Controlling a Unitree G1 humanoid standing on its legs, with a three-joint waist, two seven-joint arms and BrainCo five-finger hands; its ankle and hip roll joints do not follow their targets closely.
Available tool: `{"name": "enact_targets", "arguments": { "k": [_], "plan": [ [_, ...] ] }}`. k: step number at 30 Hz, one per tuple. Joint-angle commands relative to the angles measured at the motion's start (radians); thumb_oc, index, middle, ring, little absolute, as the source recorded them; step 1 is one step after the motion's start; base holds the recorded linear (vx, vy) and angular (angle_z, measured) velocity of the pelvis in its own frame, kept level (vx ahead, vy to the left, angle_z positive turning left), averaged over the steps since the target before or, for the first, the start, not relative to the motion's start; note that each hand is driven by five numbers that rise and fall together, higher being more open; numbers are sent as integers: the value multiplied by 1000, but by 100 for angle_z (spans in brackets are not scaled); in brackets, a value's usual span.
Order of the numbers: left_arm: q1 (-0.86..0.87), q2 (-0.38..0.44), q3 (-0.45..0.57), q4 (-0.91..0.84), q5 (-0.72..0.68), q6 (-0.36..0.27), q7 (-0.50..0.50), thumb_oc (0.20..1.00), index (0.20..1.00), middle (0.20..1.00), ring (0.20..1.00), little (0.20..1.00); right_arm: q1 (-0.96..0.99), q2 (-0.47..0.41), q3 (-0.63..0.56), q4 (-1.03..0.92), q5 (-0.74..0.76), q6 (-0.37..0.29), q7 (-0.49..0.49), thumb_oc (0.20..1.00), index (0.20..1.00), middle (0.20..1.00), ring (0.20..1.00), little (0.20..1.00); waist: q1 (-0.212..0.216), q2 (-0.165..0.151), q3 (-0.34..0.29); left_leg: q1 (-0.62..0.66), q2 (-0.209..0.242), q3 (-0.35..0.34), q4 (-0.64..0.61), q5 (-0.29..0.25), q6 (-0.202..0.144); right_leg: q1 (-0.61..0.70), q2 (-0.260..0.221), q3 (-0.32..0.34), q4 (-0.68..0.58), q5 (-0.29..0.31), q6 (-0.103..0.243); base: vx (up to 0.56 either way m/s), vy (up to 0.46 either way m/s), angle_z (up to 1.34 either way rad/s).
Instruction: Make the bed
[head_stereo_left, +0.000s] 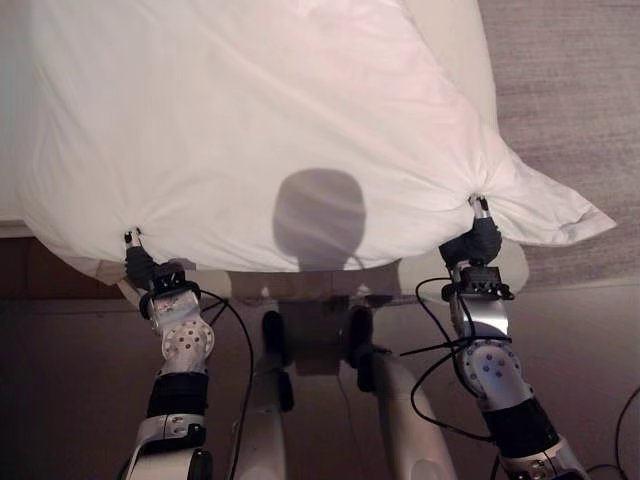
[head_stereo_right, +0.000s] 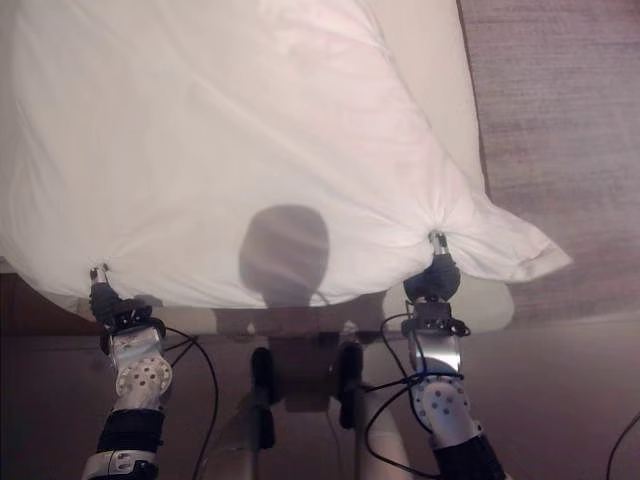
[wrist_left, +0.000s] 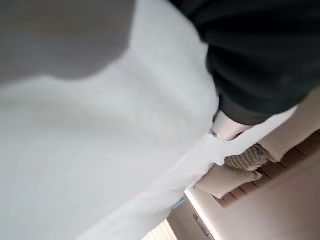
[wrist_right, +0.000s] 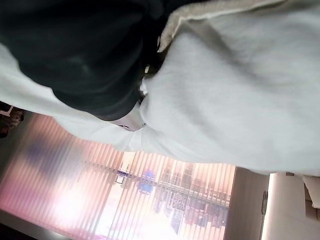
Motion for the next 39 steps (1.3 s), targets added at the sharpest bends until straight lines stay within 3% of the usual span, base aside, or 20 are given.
{"name": "enact_targets", "arguments": {
  "k": [1,4,5,7,10,11,12,16,18,20,23,24,28,32,33,34,36,37,38,39],
  "plan": [
    [60,1,7,-111,137,-63,2,200,200,200,200,200,54,5,-96,-51,-39,-72,14,200,200,200,200,200,-25,-4,-110,24,109,-55,-53,59,-30,15,-10,31,-95,28,102,-15,129,-6],
    [52,8,15,-157,149,-99,37,200,200,200,200,200,48,12,-122,3,-29,-92,-16,200,200,200,200,200,-9,8,-114,68,195,-107,-167,151,-60,-14,-23,83,-48,17,125,0,349,-3],
    [48,17,25,-160,135,-110,27,200,200,200,200,200,38,14,-145,58,-26,-105,-29,200,200,200,200,200,4,20,-119,73,203,-134,-217,171,-75,-29,-40,109,-54,28,153,-33,426,2],
    [45,20,16,-163,124,-116,17,200,200,200,200,200,31,18,-141,64,-25,-106,-34,200,200,200,200,200,4,26,-120,66,187,-137,-202,139,-65,-36,-48,121,-70,49,166,-66,397,-5],
    [15,23,-30,-174,90,-120,-35,200,200,200,200,200,34,12,-162,117,-45,-110,-43,200,200,200,200,200,-14,8,-95,-32,64,-56,50,-59,-27,26,-159,159,-232,179,238,-89,519,-1],
    [10,27,-44,-172,87,-122,-43,200,200,200,200,200,33,23,-175,115,-32,-120,-43,200,200,200,200,200,-18,0,-92,-63,27,-57,105,-85,-15,48,-178,184,-309,233,236,46,879,50],
    [18,29,-74,-173,73,-121,-58,200,200,200,200,200,39,23,-197,168,-44,-121,-55,200,200,200,200,200,-29,10,-93,-108,-43,-58,208,-169,32,114,-234,230,-411,300,226,25,692,43],
    [20,29,-124,-157,79,-97,-77,200,200,200,200,200,85,41,-215,202,-64,-110,-51,200,200,200,200,200,-39,28,-101,-128,-127,-41,263,-204,84,162,-282,242,-463,346,199,95,570,15],
    [40,42,-128,-166,93,-88,-82,200,200,200,200,200,81,37,-212,255,-97,-98,-64,200,200,200,200,200,-38,34,-100,-111,-143,-28,241,-193,99,138,-222,195,-402,288,182,24,490,13],
    [59,34,-129,-178,113,-71,-62,200,200,200,200,200,70,66,-213,294,-81,-108,-76,200,200,200,200,200,-31,29,-90,-66,-145,3,187,-179,98,116,-127,77,-320,182,163,-40,343,-34],
    [61,29,-129,-189,135,-53,-43,200,200,200,200,200,68,67,-210,312,-102,-121,-101,200,200,200,200,200,-41,14,-85,-13,-175,17,90,-143,111,65,31,86,-164,99,137,-60,230,-41],
    [64,22,-136,-180,142,-44,-38,200,200,200,200,200,83,67,-200,312,-113,-120,-105,200,200,200,200,200,-43,10,-93,-4,-200,20,50,-123,119,67,111,101,-153,79,120,-24,134,-14],
    [79,17,-137,-176,149,-38,-32,200,200,200,200,200,95,59,-186,322,-105,-111,-102,200,200,200,200,200,-36,13,-106,9,-203,29,-17,-90,120,84,138,112,-206,88,102,-26,10,-9],
    [105,-12,-131,-175,123,-30,-42,200,200,200,200,200,100,62,-185,339,-104,-100,-113,200,200,200,200,200,-29,36,-114,0,-191,41,13,-91,105,117,107,97,-269,101,101,-31,-130,-7],
    [102,-33,-134,-167,103,-39,-35,200,200,200,200,200,102,50,-195,341,-103,-104,-124,200,200,200,200,200,-35,40,-111,-19,-180,65,81,-90,74,147,100,86,-283,93,88,-44,-157,-2],
    [102,-34,-135,-167,103,-39,-35,200,200,200,200,200,102,49,-196,341,-103,-104,-124,200,200,200,200,200,-36,42,-109,-21,-179,63,90,-94,73,150,101,84,-285,93,87,-52,-198,-1],
    [97,-49,-150,-156,98,-32,-41,200,200,200,200,200,108,39,-209,345,-113,-112,-127,200,200,200,200,200,-46,45,-86,-80,-138,115,224,-49,16,182,77,56,-287,77,68,-63,-139,32],
    [99,-53,-151,-153,98,-32,-41,200,200,200,200,200,111,38,-210,339,-110,-110,-125,200,200,200,200,200,-43,49,-82,-89,-142,90,252,-52,8,184,84,50,-277,73,63,-64,-99,77],
    [98,-54,-147,-152,103,-38,-35,200,200,200,200,200,114,32,-214,352,-104,-107,-125,200,200,200,200,200,-40,42,-83,-95,-144,63,262,-53,13,184,84,55,-271,71,61,-43,-85,80],
    [100,-58,-140,-157,114,-39,-18,200,200,200,200,200,109,33,-215,370,-101,-103,-126,200,200,200,200,200,-49,34,-85,-84,-90,58,232,-77,39,179,73,51,-247,54,64,-27,-62,25]
  ]
}}
